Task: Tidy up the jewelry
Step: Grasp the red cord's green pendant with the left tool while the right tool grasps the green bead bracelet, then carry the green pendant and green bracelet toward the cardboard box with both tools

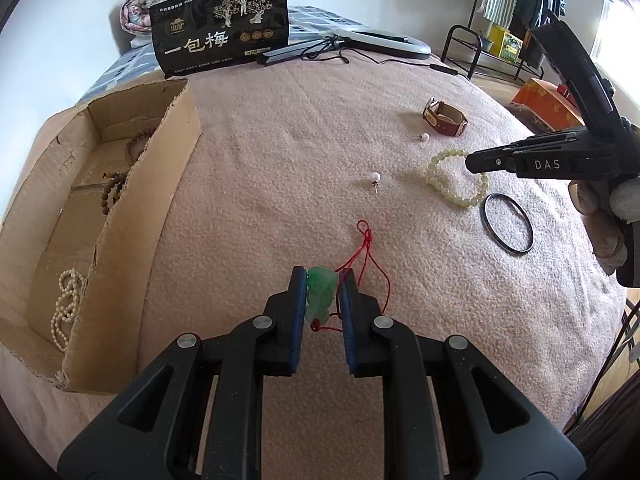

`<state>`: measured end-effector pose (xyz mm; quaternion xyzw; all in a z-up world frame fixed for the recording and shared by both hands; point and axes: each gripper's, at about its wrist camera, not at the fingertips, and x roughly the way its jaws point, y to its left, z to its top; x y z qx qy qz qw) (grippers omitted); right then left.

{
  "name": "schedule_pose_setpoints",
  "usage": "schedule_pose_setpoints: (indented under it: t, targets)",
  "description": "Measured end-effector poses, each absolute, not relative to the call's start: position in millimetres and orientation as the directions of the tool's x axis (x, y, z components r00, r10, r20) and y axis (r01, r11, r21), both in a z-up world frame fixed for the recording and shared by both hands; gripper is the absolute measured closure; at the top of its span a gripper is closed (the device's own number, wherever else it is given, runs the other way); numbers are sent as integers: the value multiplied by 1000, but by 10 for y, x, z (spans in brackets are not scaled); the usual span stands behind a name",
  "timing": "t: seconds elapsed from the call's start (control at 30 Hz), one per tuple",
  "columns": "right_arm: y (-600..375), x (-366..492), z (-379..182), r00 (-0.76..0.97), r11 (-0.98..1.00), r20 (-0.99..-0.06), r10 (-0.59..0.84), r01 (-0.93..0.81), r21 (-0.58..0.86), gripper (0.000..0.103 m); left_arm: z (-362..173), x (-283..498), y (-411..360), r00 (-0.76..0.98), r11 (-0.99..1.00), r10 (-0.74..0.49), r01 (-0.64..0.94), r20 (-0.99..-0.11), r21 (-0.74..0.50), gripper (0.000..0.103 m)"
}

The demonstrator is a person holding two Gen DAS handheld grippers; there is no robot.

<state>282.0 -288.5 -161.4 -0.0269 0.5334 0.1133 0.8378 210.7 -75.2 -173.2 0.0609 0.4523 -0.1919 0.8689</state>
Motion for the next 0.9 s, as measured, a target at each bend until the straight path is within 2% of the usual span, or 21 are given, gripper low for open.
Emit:
schedule_pose_setpoints:
  t: [0.9]
  targets:
    - [-2541, 2375, -763, 529, 954, -815, 237, -284, 94, 98, -1012, 1728, -448, 630, 932, -305, 350, -714, -90, 88]
